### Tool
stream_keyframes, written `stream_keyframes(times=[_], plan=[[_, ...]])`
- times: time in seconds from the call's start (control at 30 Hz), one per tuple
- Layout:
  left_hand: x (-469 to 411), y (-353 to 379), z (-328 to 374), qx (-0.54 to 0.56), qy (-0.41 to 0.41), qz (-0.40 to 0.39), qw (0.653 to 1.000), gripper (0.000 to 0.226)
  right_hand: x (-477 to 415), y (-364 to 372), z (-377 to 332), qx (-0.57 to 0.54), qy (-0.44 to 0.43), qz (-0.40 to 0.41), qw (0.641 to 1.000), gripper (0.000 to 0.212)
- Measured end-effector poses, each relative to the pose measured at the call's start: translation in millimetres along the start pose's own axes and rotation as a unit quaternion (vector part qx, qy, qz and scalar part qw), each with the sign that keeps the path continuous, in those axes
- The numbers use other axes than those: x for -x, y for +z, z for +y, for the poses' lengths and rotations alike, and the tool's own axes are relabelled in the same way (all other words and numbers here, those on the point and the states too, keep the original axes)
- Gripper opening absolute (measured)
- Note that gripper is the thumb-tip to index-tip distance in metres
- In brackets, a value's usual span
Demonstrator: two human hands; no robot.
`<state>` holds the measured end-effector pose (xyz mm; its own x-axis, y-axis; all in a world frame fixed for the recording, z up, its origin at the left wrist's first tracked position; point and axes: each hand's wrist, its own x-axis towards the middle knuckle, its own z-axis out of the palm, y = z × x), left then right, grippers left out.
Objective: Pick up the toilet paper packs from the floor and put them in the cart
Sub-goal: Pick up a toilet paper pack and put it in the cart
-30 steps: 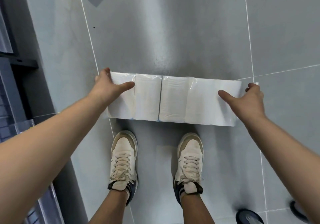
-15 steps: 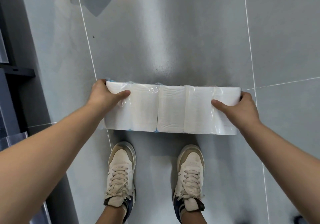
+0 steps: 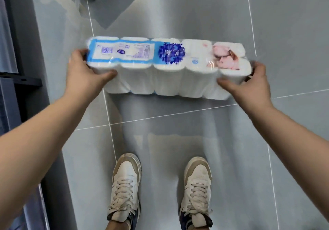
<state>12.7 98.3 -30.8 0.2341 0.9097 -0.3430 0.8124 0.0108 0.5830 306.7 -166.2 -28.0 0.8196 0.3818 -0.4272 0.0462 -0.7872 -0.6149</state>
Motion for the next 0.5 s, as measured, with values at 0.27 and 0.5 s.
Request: stream_keyframes(times=[0.27,0.5], plan=[[35.0,4.3,-31.8,-0.024,-0.008,-0.019,1.0,0.096,40.9,10.9,35.6,0.084,0.013,-0.04,0.996,0.117],[23.3,0.1,-13.4,-0.131,0.008,-0.053,0.99,0.132,23.6,21.9,18.9,0.216,-0.081,-0.053,0.972,0.132]])
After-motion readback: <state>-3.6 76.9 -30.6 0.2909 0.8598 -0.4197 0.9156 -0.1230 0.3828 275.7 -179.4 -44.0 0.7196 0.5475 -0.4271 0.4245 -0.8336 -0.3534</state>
